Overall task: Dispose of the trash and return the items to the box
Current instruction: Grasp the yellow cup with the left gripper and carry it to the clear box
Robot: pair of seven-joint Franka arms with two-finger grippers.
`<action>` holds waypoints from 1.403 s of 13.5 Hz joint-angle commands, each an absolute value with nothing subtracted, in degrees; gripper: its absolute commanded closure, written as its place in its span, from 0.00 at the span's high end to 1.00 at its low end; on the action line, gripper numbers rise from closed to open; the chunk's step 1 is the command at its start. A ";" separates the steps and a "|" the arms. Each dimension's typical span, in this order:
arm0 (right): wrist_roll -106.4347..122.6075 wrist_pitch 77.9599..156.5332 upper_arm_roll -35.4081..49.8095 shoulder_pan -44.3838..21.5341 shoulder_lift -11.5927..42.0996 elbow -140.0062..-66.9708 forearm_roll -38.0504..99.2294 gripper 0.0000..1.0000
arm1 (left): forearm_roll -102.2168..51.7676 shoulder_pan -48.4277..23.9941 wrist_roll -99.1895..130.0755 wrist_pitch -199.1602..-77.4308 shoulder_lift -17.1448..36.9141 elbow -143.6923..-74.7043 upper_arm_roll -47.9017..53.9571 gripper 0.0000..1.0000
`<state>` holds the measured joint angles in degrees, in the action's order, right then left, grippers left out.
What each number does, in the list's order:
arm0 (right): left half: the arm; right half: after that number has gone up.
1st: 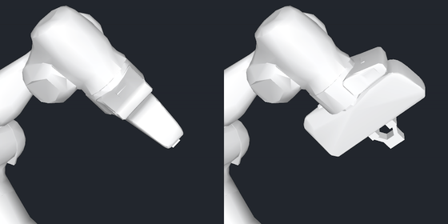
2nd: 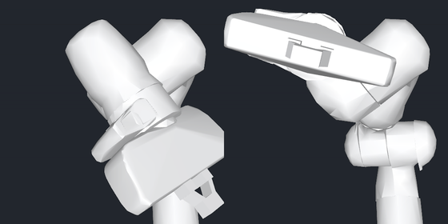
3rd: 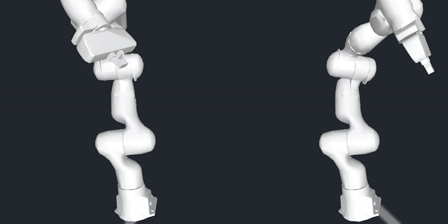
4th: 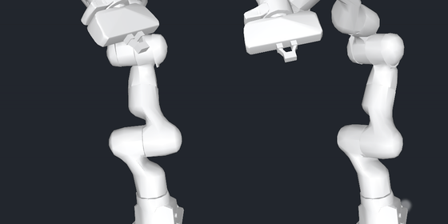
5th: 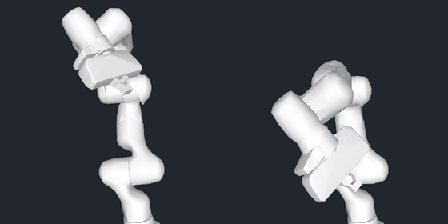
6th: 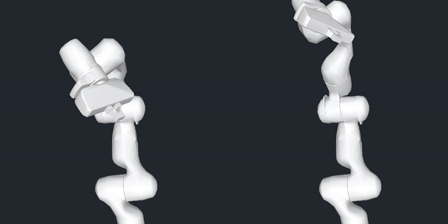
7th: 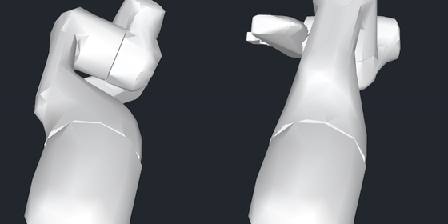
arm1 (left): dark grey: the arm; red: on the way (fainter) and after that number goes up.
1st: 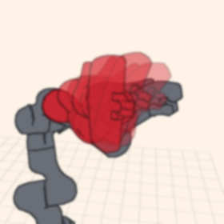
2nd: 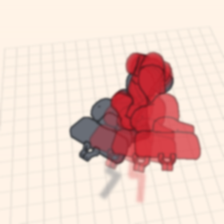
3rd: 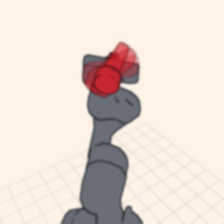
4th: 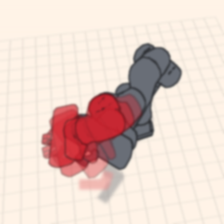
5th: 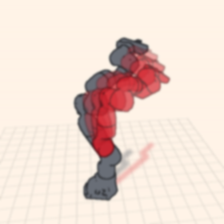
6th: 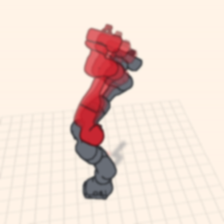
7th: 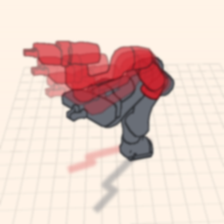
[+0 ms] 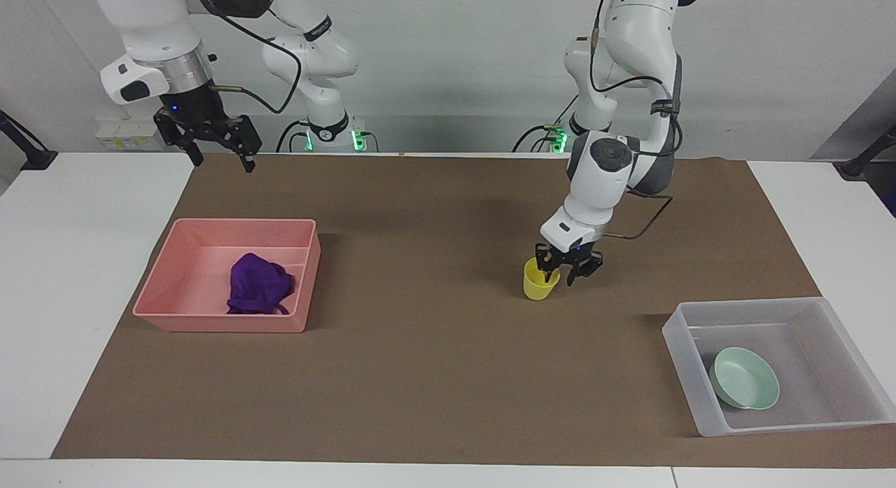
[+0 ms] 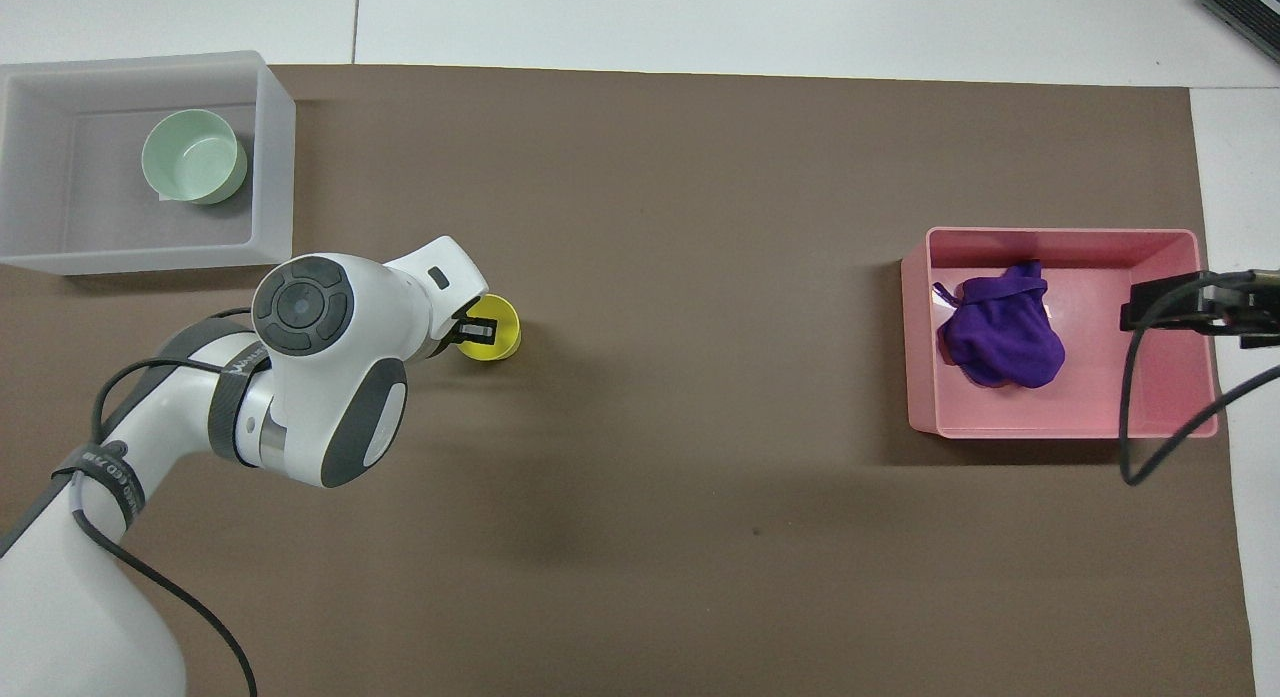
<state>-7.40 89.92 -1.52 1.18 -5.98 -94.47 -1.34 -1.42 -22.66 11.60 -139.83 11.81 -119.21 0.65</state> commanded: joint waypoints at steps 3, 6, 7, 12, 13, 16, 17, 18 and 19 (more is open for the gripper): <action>-7.12 89.19 -1.93 1.15 -7.64 -95.70 -0.79 1.00 | -0.44 -22.94 13.62 -140.01 9.67 -118.92 -0.44 0.00; -6.86 91.58 -1.85 0.97 -8.87 -98.61 -0.09 1.00 | -0.44 -19.27 12.84 -134.68 9.67 -112.44 -0.53 0.00; -6.86 91.58 -1.76 0.97 -9.57 -100.09 0.09 1.00 | -0.35 -18.20 12.75 -131.69 10.28 -109.28 -0.53 0.00; -4.50 91.32 -1.58 1.14 -10.02 -100.19 0.18 1.00 | -0.35 -7.85 8.62 -127.01 15.81 -95.48 -0.35 0.00; -3.35 91.93 -1.15 0.79 -10.02 -100.11 0.09 1.00 | -0.53 -5.65 7.05 -125.44 17.30 -92.06 -0.26 0.00; -3.69 91.41 -0.88 0.00 -10.28 -100.37 -0.35 1.00 | -1.05 0.33 0.46 -124.62 19.60 -87.10 -0.26 0.00; -3.69 91.49 -0.88 0.00 -10.28 -100.37 -0.35 1.00 | -1.14 2.70 -1.39 -124.72 20.12 -86.75 -0.18 0.00; -3.95 91.32 -0.88 0.00 -10.28 -100.46 -0.35 1.00 | -1.40 4.55 -2.02 -124.72 21.61 -84.75 0.09 0.00; -4.13 91.06 -0.88 -0.09 -10.20 -100.37 -0.44 1.00 | -1.93 6.22 -2.02 -124.72 23.54 -81.86 0.09 0.00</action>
